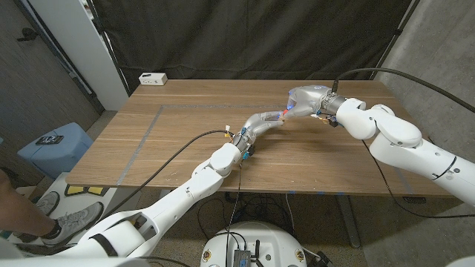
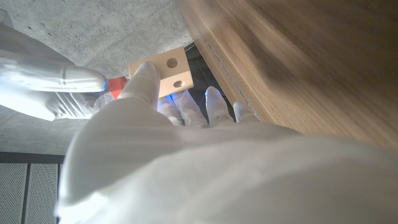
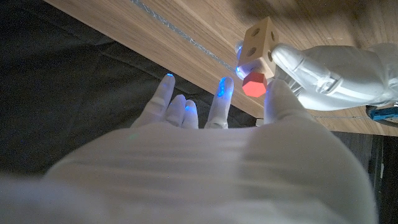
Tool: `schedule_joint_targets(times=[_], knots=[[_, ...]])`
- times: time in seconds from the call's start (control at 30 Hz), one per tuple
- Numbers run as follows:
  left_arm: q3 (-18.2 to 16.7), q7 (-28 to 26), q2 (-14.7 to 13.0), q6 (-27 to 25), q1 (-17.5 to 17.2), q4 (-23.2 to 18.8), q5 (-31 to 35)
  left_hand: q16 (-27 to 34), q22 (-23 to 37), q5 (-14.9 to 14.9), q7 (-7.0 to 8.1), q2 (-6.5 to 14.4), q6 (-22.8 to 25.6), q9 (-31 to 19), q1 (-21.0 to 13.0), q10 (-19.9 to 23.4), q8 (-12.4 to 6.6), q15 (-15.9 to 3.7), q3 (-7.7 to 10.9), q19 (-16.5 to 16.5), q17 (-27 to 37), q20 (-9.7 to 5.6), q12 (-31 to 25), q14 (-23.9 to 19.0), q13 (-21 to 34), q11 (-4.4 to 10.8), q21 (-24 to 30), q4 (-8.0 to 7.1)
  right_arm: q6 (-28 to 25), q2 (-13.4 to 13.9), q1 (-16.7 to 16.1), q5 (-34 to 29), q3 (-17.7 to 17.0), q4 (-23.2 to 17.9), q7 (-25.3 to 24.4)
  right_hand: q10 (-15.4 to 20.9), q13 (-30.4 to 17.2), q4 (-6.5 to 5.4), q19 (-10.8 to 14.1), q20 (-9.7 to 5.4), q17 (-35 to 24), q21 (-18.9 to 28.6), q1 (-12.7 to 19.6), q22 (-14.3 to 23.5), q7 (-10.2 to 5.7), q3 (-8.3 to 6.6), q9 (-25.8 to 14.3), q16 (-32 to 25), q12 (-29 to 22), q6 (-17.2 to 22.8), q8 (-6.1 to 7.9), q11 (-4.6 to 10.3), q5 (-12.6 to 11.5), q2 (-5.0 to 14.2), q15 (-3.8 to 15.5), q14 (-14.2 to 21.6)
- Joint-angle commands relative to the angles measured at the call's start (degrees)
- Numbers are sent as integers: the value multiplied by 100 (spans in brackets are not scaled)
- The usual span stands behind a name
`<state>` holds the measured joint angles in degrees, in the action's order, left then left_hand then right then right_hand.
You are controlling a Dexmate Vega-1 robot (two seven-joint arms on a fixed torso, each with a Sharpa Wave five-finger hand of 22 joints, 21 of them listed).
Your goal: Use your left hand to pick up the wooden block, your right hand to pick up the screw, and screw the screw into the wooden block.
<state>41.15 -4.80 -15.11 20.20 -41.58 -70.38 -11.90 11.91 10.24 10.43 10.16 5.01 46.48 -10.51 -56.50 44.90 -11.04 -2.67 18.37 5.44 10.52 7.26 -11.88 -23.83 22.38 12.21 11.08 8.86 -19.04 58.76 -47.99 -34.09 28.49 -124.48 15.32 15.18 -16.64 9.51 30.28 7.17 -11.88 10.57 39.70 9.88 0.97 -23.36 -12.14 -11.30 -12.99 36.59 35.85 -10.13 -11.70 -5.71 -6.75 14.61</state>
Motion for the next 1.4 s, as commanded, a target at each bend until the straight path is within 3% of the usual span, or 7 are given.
schedule_joint_targets(times=[0.03,0.73,1.4], knots=[[12,23,32,9,50,82,-9,7,17,32,2,59,38,-35,-35,26,-30,-384,51,14,15,38,-23,0,14,13,55,7,-40,-73,78,85,51,84,21,43,-18,2,-3,23,-17,39,69,-4,-30,-70,-41,-24,-53,112,57,-13,-23,16,-46,23],[27,42,81,57,111,198,-9,7,17,32,0,63,37,-36,-38,27,-30,-384,53,8,16,48,-25,6,15,15,53,6,-88,-95,147,170,120,153,-32,131,-33,15,39,29,-30,54,189,-5,-65,-167,-118,-56,-93,406,220,-3,-30,18,-32,98],[17,-19,26,19,20,46,12,9,17,31,0,55,40,-36,-36,25,-31,-390,51,2,15,49,-25,1,14,15,51,7,-201,-141,129,132,171,88,-117,236,-47,16,96,11,-41,66,285,-6,-121,-249,-157,-81,-136,652,352,18,-23,-5,23,179]])
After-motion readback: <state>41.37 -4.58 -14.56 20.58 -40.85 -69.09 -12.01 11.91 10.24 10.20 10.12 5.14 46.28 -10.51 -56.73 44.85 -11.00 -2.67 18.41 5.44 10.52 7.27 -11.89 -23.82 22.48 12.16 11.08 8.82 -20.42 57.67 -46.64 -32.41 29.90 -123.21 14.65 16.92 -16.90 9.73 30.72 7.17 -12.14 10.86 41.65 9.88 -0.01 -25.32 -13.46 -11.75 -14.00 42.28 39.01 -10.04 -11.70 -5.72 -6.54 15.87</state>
